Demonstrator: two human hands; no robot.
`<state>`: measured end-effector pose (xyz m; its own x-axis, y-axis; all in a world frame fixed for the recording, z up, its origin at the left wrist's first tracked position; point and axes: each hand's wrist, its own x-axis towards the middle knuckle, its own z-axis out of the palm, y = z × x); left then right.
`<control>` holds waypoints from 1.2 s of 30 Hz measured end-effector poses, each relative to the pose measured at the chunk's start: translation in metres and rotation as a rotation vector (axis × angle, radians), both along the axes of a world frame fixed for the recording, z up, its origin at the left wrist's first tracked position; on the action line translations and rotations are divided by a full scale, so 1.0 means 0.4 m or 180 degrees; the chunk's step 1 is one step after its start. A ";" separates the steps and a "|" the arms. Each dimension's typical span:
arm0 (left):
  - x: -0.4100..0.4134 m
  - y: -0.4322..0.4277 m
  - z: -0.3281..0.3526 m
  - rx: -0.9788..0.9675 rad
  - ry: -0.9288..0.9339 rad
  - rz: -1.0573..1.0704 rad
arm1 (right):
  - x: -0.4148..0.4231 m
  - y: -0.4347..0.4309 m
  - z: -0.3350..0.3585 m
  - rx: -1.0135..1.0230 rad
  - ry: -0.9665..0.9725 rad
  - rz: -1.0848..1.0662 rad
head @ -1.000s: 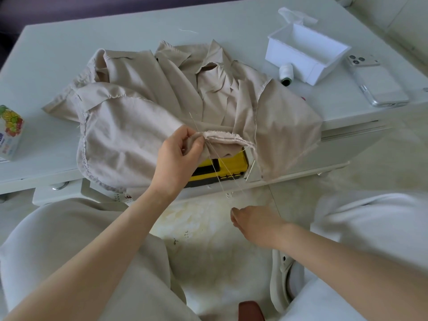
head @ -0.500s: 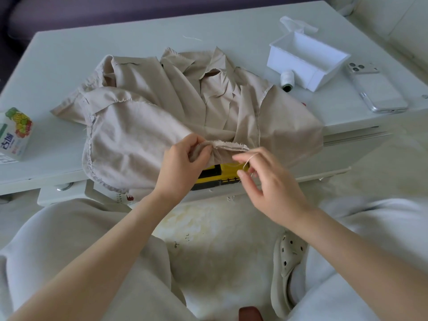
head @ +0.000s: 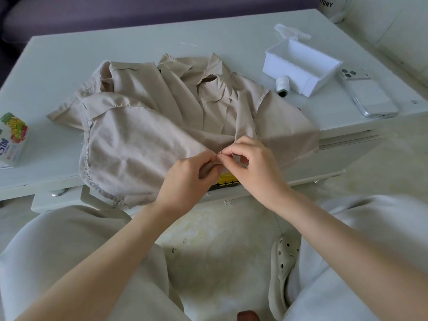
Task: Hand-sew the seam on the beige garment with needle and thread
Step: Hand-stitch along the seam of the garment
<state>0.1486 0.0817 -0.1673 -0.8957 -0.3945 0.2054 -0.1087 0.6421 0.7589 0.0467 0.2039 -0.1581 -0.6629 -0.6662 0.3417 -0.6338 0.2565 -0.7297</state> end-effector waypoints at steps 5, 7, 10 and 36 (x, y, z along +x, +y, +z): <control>0.006 -0.003 0.004 0.0056 -0.0078 -0.0090 | 0.000 0.000 0.026 -0.0165 -0.0393 -0.0111; 0.012 -0.002 0.003 -0.0123 -0.0197 -0.0203 | -0.006 0.003 0.037 -0.0194 -0.0410 -0.0220; 0.018 0.005 0.000 -0.0510 -0.0470 -0.0352 | -0.017 0.012 0.057 -0.0266 -0.0437 -0.0412; 0.010 0.016 0.062 0.0847 0.0047 0.0006 | -0.009 0.070 0.084 -0.0091 -0.1123 -0.0165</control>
<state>0.1527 0.0882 -0.1425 -0.8925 -0.4380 0.1073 -0.0974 0.4196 0.9025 0.0433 0.2317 -0.1246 -0.7761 -0.6220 0.1037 -0.3283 0.2581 -0.9086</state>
